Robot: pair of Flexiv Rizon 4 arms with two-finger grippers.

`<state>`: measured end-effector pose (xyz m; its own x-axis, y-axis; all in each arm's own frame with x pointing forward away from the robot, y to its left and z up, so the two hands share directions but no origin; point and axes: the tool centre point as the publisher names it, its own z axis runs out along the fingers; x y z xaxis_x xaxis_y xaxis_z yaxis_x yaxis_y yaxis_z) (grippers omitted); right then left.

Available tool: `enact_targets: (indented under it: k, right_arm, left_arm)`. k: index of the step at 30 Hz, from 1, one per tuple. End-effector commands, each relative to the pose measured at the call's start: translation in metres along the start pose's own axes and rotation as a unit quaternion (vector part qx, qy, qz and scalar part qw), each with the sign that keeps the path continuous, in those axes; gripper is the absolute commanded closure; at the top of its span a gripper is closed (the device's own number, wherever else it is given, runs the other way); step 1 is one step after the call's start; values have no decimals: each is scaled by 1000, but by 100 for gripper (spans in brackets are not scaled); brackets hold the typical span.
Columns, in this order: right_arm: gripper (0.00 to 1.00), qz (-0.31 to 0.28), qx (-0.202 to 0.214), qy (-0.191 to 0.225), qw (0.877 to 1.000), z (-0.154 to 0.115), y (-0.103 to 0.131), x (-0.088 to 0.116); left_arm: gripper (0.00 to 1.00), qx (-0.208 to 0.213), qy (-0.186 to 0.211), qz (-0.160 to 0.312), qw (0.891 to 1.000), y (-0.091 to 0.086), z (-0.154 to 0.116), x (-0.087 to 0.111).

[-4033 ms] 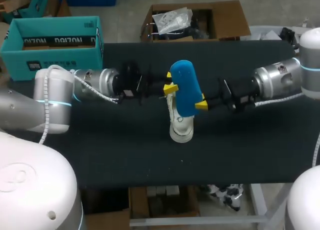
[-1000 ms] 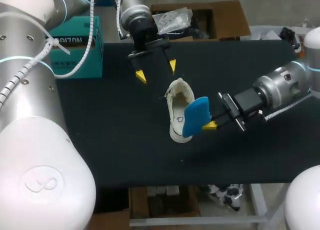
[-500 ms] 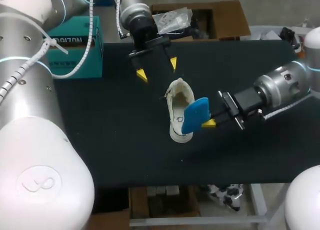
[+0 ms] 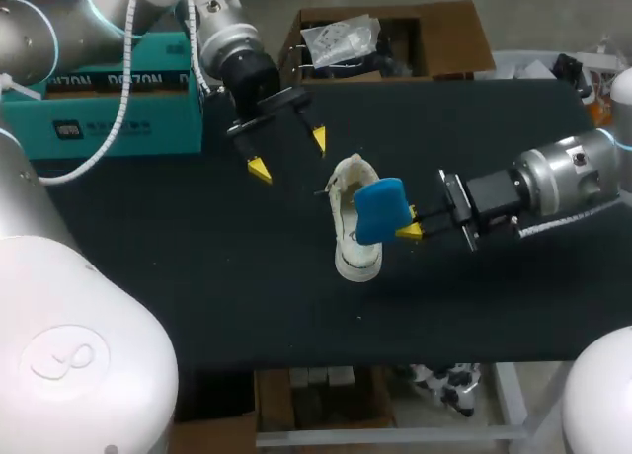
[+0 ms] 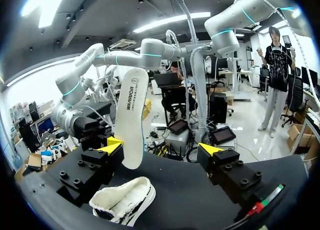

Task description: Open the shoe tongue, take the insole out of the shoe, put the insole back into the shoe, and pack the shoe into the shoebox

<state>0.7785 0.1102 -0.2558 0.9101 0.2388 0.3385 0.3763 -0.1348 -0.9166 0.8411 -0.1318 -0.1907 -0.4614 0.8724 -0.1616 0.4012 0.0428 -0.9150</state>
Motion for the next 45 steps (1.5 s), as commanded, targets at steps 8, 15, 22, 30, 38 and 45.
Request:
enact_targets:
  k: [8,15,22,30,38,45]
  right_arm:
    - [100,12,18,67,998,-1,6,-1]
    - [100,12,18,67,998,-1,6,-1]
    - [100,0,26,76,997,8,19,9]
    - [100,-19,20,106,994,22,36,19]
    - [100,-9,-9,193,981,32,34,25]
    - [100,-9,-9,193,981,32,34,25]
  left_arm:
    - [0,-95,-308,-50,945,-8,40,20]
    - [0,-95,-308,-50,945,-8,40,20]
    - [0,-97,-331,-48,937,4,57,14]
    - [0,-109,-403,-59,907,21,67,6]
    - [0,-102,-436,-73,891,29,62,3]
    - [0,-102,-436,-73,891,29,62,3]
